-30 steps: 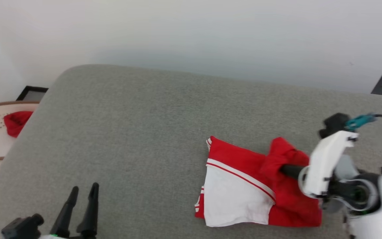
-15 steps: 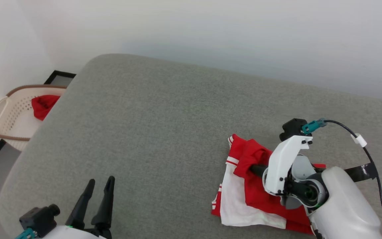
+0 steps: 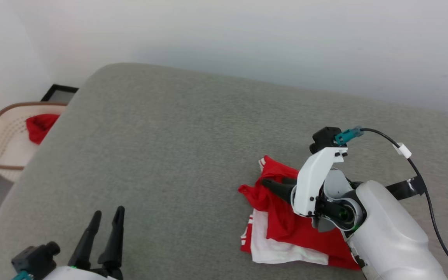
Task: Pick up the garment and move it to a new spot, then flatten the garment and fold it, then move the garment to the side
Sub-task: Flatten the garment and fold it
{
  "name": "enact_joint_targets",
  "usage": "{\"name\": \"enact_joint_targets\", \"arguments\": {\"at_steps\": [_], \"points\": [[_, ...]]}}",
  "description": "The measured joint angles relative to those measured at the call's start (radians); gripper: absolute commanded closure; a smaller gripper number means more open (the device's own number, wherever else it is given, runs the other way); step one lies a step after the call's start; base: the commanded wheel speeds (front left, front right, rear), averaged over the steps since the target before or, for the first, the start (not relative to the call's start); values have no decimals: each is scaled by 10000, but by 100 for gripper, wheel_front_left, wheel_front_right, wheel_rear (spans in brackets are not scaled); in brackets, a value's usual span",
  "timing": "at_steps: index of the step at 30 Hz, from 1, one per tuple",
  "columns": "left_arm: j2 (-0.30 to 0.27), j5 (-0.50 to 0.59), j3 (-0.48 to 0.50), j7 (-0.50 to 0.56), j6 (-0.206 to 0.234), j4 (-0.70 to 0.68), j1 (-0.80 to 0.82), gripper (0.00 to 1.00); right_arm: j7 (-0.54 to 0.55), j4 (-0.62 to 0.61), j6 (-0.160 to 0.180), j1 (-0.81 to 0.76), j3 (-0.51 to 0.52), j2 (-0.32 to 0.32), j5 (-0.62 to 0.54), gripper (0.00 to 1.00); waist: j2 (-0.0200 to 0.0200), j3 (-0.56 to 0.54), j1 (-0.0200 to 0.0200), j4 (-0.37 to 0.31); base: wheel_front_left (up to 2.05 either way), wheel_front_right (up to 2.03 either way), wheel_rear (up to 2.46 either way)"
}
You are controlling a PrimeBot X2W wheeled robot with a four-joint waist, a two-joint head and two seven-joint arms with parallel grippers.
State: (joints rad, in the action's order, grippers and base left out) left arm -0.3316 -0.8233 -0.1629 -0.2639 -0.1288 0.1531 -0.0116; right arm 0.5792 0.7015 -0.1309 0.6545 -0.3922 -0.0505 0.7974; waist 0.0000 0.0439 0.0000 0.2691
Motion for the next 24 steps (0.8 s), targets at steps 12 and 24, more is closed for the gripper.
{"name": "enact_joint_targets", "arguments": {"at_steps": [12, 24], "points": [[-86, 355, 711, -2, -2, -443, -567, 0, -732, -1833, 0, -367, 232, -479, -270, 0, 0, -154, 0, -1390, 0, 0, 0], [-201, 863, 1281, -2, -2, -825, -1009, 0, -2577, -4462, 2, -2264, 1037, -2236, -807, 0, 0, -387, 0, -3004, 0, 0, 0]]}}
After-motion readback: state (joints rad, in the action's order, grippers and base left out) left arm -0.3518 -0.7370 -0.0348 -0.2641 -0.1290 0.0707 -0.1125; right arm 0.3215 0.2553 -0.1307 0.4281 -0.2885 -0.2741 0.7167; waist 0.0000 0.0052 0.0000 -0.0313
